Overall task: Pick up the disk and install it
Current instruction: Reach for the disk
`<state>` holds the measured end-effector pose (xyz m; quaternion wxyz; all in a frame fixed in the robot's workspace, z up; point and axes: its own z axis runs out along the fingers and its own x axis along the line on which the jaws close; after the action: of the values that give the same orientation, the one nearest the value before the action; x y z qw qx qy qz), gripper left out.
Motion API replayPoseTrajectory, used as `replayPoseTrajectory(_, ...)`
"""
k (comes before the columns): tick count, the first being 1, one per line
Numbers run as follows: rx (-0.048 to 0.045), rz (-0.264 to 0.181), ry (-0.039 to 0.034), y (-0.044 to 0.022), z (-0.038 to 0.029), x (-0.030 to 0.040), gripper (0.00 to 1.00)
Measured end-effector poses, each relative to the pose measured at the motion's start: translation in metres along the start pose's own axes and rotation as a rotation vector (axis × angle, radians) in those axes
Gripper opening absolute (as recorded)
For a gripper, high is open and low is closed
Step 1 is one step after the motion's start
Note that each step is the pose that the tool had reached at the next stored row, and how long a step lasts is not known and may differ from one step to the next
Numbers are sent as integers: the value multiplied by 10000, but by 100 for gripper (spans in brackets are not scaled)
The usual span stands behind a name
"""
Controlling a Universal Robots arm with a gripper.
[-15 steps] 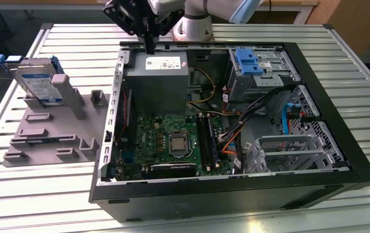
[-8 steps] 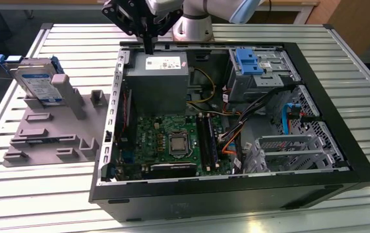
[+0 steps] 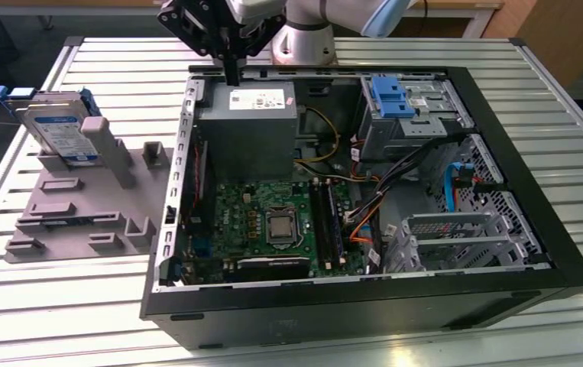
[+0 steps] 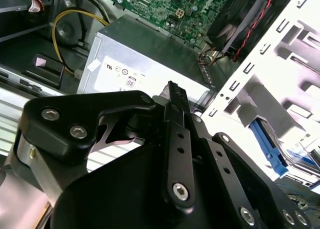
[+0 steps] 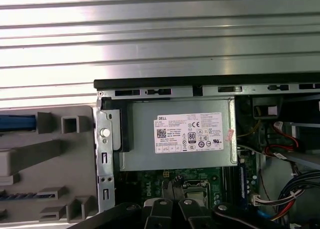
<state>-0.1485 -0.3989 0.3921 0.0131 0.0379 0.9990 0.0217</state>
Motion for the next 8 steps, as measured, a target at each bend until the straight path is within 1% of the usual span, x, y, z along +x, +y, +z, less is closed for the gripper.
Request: replayPoseTrajectory(8, 0, 0, 0, -3, 1, 32, 11)
